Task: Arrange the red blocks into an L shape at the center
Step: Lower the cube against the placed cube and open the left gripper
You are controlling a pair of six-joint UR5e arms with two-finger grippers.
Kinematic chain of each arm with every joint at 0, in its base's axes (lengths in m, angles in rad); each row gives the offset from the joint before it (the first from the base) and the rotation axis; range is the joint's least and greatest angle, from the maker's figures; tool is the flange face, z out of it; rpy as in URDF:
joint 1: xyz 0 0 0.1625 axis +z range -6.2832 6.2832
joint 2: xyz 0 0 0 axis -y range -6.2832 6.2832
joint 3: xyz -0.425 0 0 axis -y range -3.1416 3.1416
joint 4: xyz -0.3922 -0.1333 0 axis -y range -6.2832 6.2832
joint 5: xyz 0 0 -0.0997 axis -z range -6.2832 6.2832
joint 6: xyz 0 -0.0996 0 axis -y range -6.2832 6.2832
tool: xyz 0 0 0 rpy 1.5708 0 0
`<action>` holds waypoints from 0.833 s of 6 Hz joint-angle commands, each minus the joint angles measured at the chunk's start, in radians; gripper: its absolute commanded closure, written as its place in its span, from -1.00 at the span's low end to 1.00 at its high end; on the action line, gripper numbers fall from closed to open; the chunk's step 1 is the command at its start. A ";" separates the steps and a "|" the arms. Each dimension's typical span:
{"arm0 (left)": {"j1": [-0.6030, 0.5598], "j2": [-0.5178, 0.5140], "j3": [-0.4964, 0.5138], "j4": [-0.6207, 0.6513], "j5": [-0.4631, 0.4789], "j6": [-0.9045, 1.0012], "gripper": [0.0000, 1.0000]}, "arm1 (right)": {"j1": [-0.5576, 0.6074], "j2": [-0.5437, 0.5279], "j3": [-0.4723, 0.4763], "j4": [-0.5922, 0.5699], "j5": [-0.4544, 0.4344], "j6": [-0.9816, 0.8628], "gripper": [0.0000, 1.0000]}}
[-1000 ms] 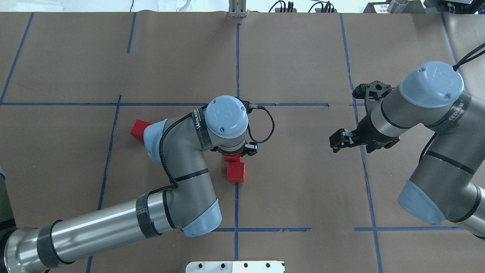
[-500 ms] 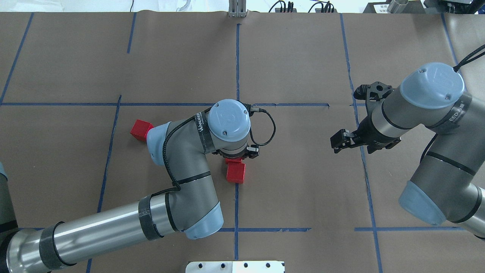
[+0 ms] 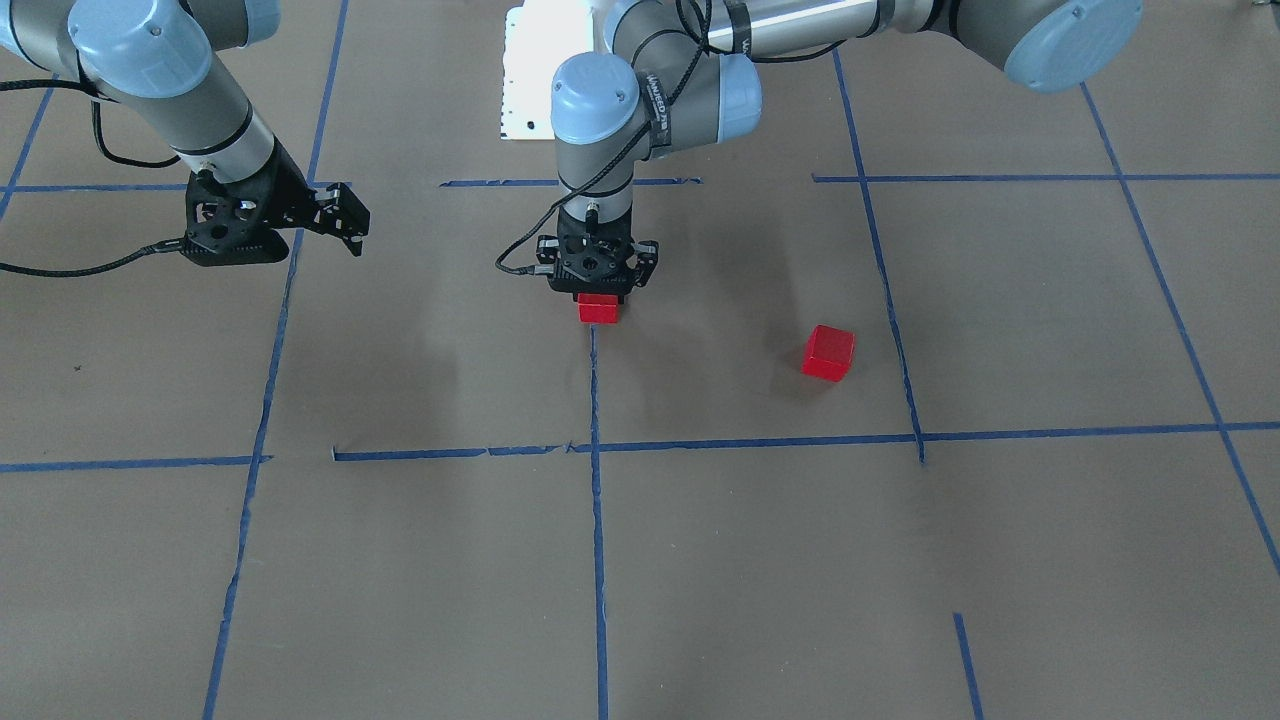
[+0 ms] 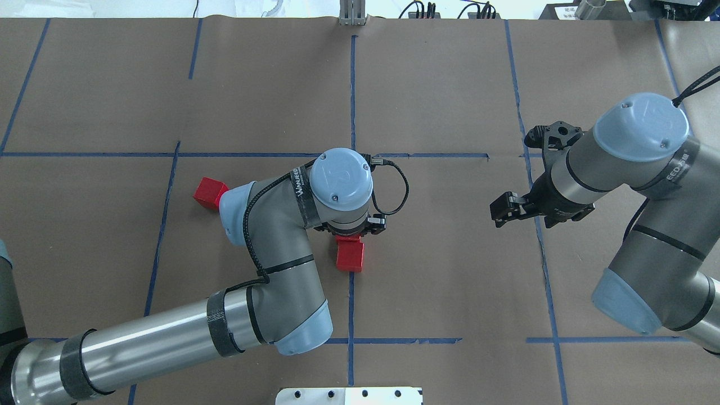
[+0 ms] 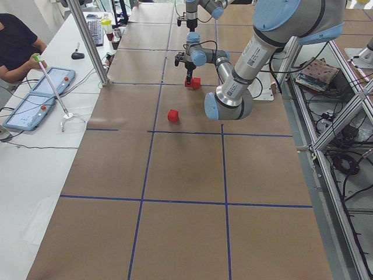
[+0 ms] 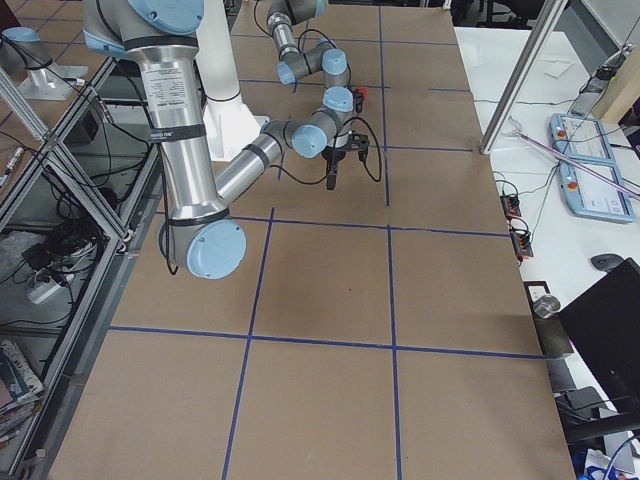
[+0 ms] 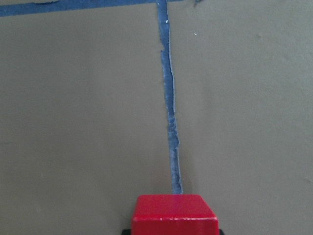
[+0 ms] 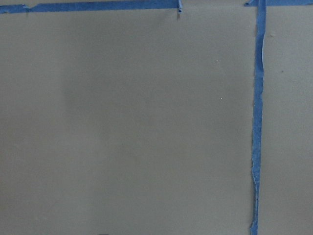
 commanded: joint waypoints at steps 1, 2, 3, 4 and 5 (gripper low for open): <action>0.005 0.001 0.000 -0.006 0.000 -0.018 0.94 | 0.000 0.000 0.000 0.000 0.000 0.000 -1.00; 0.007 0.003 0.000 -0.006 0.000 -0.020 0.94 | 0.000 0.000 0.000 0.000 -0.001 0.000 -1.00; 0.005 0.006 -0.001 -0.008 0.000 -0.018 0.94 | 0.000 0.000 0.000 0.000 0.000 0.000 -1.00; 0.005 0.007 -0.001 -0.010 0.000 -0.018 0.94 | 0.000 0.000 0.000 -0.001 0.000 0.000 -1.00; 0.007 0.009 -0.001 -0.010 -0.002 -0.017 0.91 | 0.000 0.000 0.000 -0.001 0.000 0.000 -1.00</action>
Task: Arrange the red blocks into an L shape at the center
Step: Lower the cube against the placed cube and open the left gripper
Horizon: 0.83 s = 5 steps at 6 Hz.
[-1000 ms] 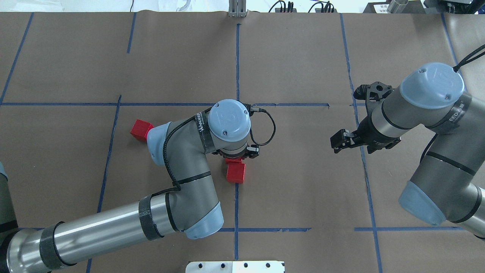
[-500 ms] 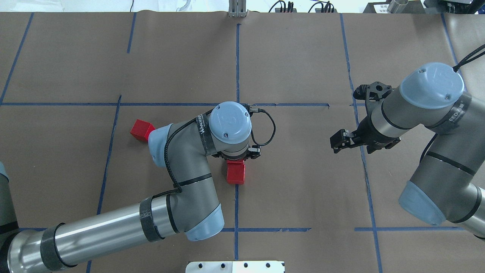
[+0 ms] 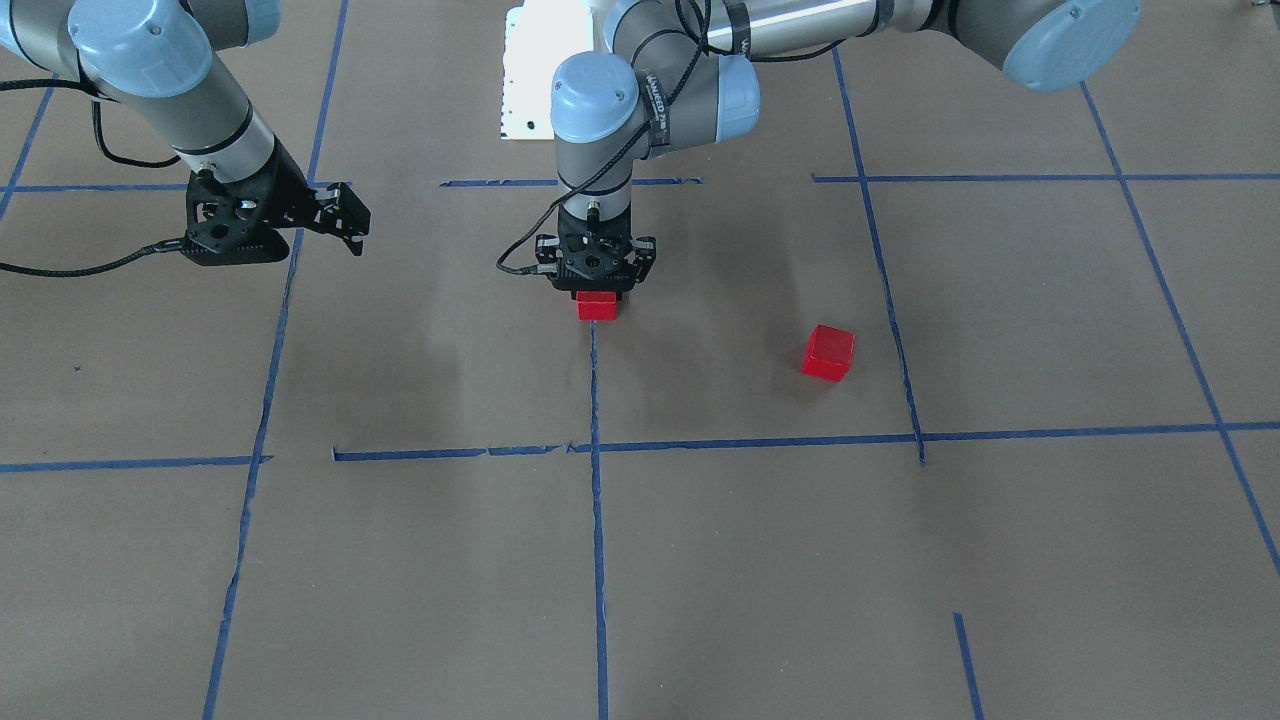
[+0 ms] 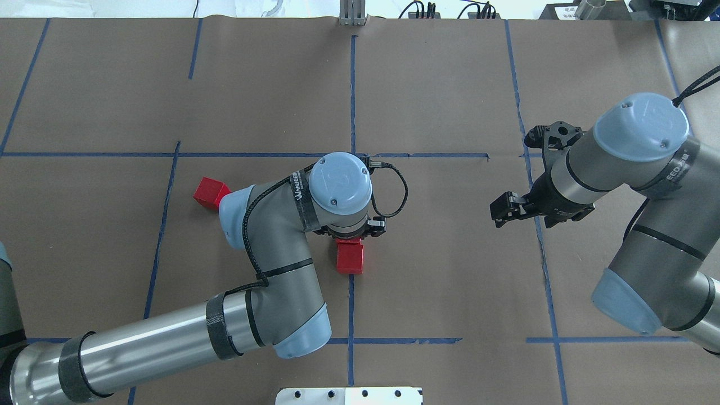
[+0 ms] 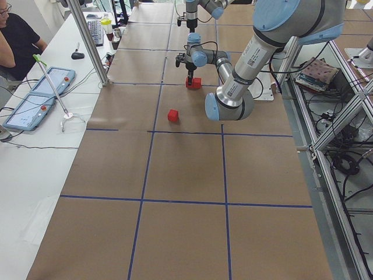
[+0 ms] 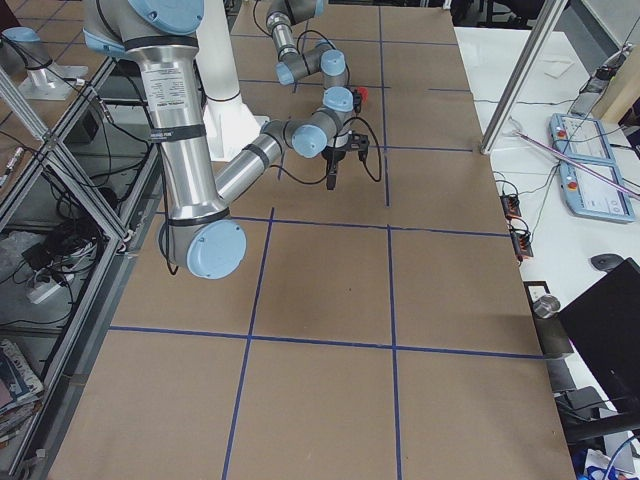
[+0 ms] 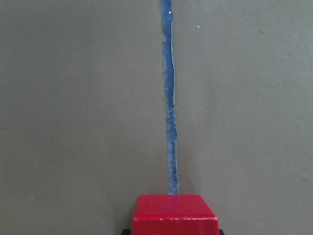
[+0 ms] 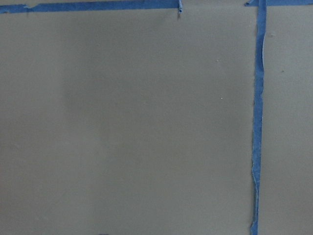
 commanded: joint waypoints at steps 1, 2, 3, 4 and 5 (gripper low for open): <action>0.003 0.003 0.001 -0.002 -0.001 0.003 0.84 | 0.000 0.000 0.000 0.001 0.000 0.000 -1.00; 0.006 0.002 0.000 -0.002 -0.001 0.001 0.82 | 0.000 0.002 0.000 0.001 0.000 0.000 -1.00; 0.006 0.002 0.001 -0.002 -0.001 0.003 0.77 | 0.000 0.002 0.000 0.000 0.000 0.000 -1.00; 0.006 -0.001 0.001 -0.002 -0.001 0.001 0.77 | 0.000 0.000 0.000 0.001 0.000 0.000 -1.00; 0.006 0.002 0.001 -0.002 -0.001 0.003 0.75 | 0.000 0.000 0.000 0.000 0.000 0.000 -1.00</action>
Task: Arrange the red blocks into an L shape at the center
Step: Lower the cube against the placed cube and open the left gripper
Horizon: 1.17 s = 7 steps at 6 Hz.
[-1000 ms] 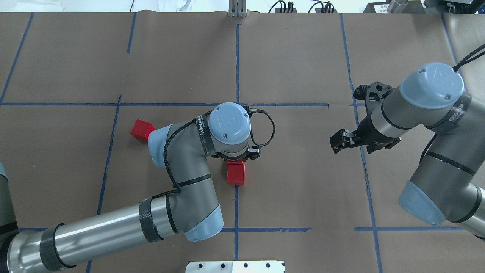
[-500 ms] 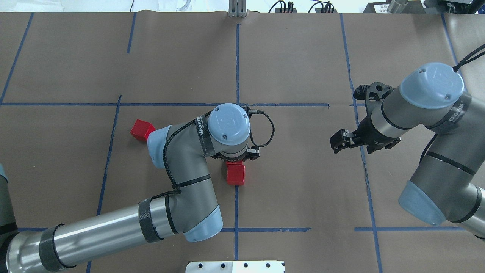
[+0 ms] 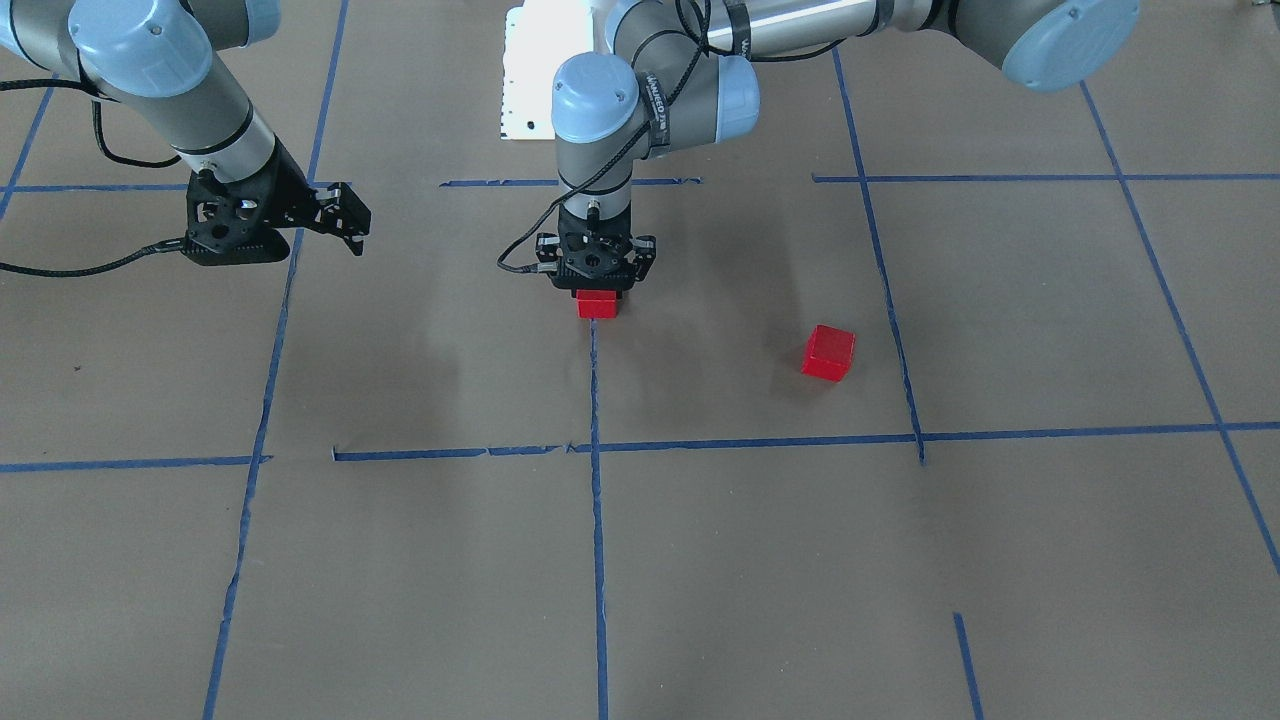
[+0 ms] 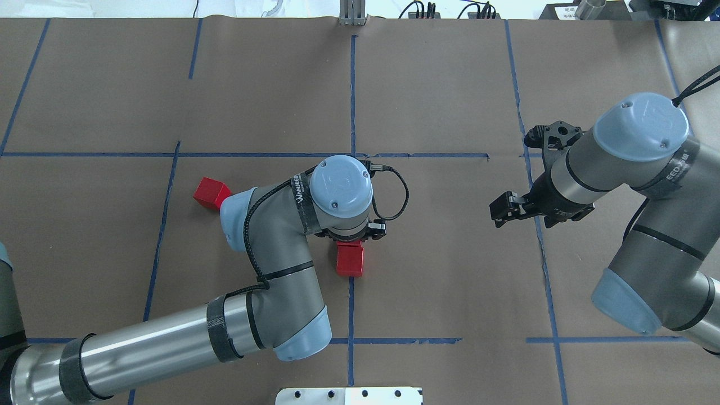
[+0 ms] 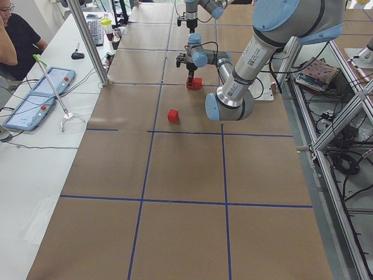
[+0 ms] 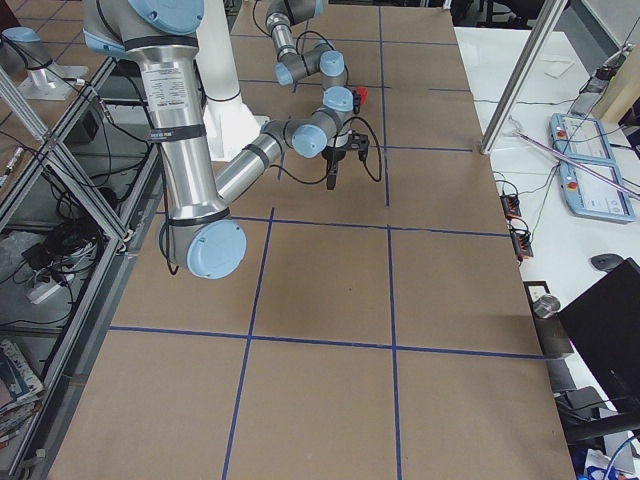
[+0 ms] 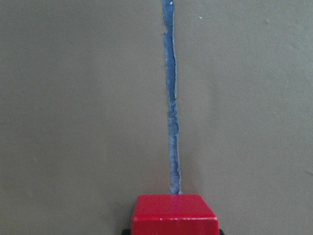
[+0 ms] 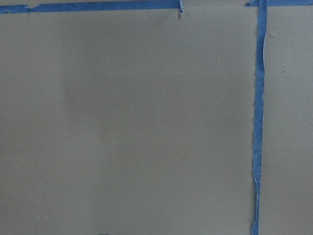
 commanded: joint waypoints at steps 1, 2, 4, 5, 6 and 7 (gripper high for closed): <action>0.000 0.000 0.000 0.000 0.000 0.001 0.71 | 0.000 0.000 0.000 -0.001 0.000 0.000 -1.00; 0.002 0.001 0.000 0.000 0.000 0.001 0.63 | 0.000 0.000 0.000 0.001 0.000 0.000 -1.00; 0.002 0.001 0.000 -0.008 0.000 0.008 -0.59 | 0.000 0.000 0.000 -0.001 0.000 0.000 -1.00; 0.002 0.001 0.000 -0.021 0.000 0.007 -1.00 | 0.000 0.000 0.000 0.001 0.000 0.000 -1.00; 0.002 0.000 0.000 -0.021 0.000 0.008 -1.00 | 0.000 0.000 0.000 -0.001 0.000 0.000 -1.00; 0.000 -0.003 -0.006 -0.021 0.000 0.008 -1.00 | 0.000 0.000 0.002 0.001 0.000 0.000 -1.00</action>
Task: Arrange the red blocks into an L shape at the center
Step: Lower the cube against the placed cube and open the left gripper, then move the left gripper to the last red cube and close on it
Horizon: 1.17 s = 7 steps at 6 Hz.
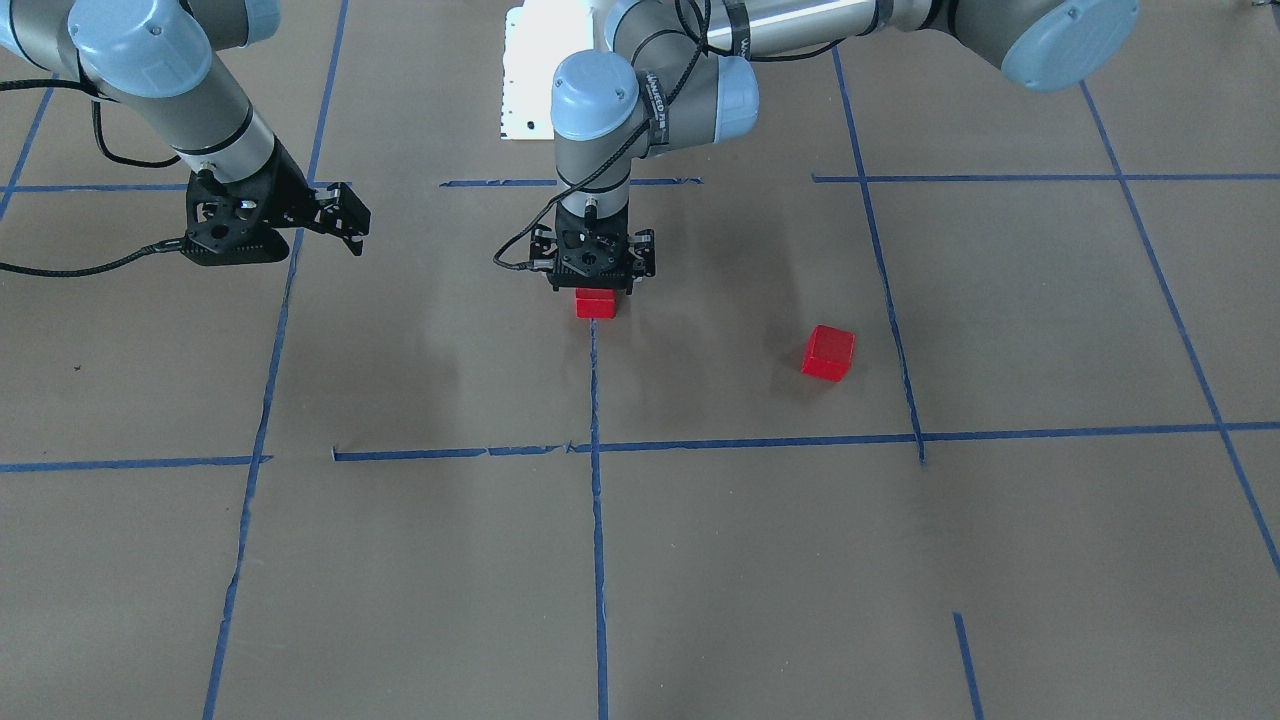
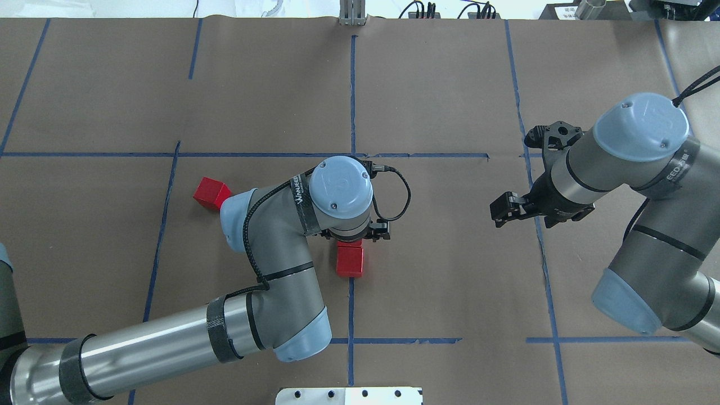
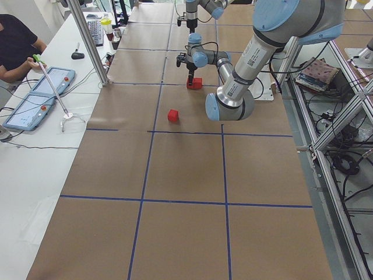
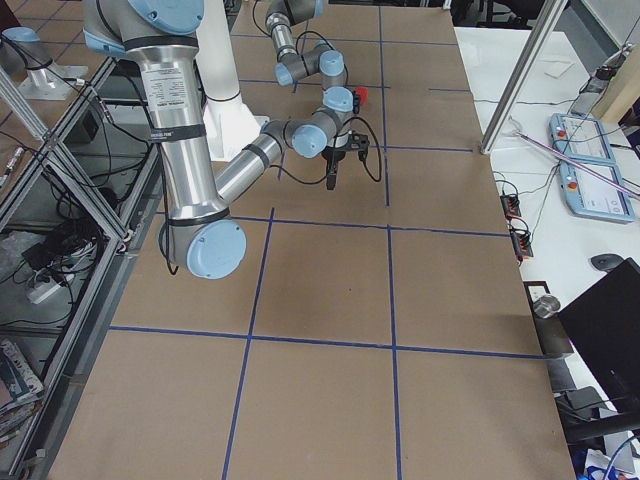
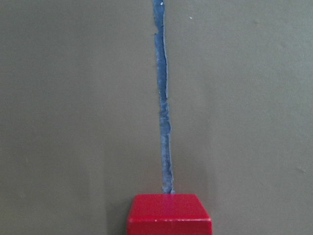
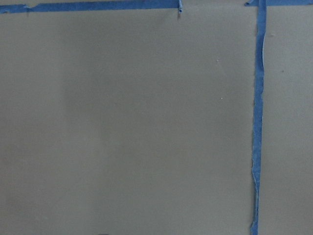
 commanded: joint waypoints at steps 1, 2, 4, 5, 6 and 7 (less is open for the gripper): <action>-0.009 0.002 -0.032 0.004 0.002 0.000 -1.00 | 0.003 0.000 0.007 0.001 0.003 0.000 -1.00; -0.053 0.033 -0.085 0.004 0.000 0.005 -1.00 | 0.005 -0.002 0.006 0.001 0.002 0.000 -1.00; -0.130 0.193 -0.225 0.004 -0.009 0.197 -1.00 | 0.006 -0.012 0.013 0.001 0.003 0.000 -1.00; -0.180 0.253 -0.263 -0.003 -0.012 0.291 -1.00 | 0.005 -0.017 0.013 0.001 0.002 0.000 -1.00; -0.248 0.304 -0.271 -0.004 -0.078 0.409 -1.00 | 0.005 -0.017 0.013 0.001 -0.001 0.000 -1.00; -0.310 0.359 -0.271 -0.028 -0.168 0.512 -1.00 | 0.003 -0.017 0.013 0.001 -0.002 0.000 -1.00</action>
